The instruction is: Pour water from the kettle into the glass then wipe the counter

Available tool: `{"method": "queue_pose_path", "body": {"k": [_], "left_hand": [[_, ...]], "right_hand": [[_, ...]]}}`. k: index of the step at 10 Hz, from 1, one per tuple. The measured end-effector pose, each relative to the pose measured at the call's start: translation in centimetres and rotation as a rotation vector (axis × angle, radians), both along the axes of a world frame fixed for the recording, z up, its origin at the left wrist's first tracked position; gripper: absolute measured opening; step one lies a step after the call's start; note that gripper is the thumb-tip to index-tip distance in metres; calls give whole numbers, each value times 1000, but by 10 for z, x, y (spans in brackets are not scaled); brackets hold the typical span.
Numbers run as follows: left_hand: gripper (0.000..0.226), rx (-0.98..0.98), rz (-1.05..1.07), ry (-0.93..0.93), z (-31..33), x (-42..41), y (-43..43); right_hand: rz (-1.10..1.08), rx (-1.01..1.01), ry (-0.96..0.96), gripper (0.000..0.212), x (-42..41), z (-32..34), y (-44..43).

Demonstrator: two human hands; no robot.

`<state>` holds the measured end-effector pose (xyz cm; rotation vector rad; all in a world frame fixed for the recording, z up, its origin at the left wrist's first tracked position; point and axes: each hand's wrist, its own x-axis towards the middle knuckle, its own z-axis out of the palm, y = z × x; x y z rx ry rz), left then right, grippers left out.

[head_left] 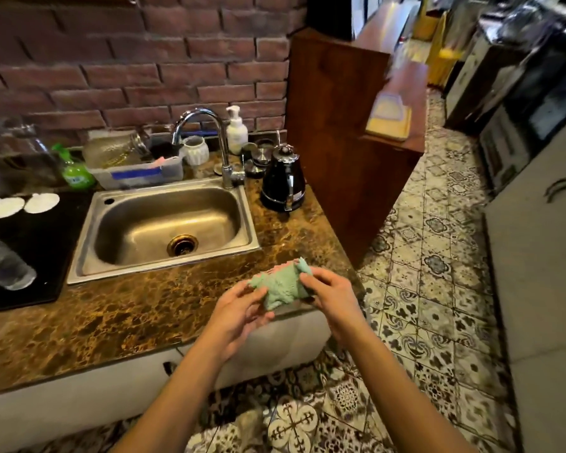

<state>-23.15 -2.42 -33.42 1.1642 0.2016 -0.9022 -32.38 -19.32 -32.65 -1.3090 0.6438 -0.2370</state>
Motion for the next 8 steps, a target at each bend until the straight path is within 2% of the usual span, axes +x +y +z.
{"method": "queue_pose_path", "body": {"k": [2,4,6,8], "left_hand": [[13,150,-44,-12,-30,51,-47],[18,281,-79,71,-78,94,-85],[19,389,-167,73,-112,120,-97],[6,493,-265,-13,-126,133,-94]], "right_hand": [[49,-169,203,16,48,-40,-54],[83,-197,460,16,97,-95,-86],[194,-298,614,20,121,-126,-105],[227,-415,718,18,123,-134,-126]]}}
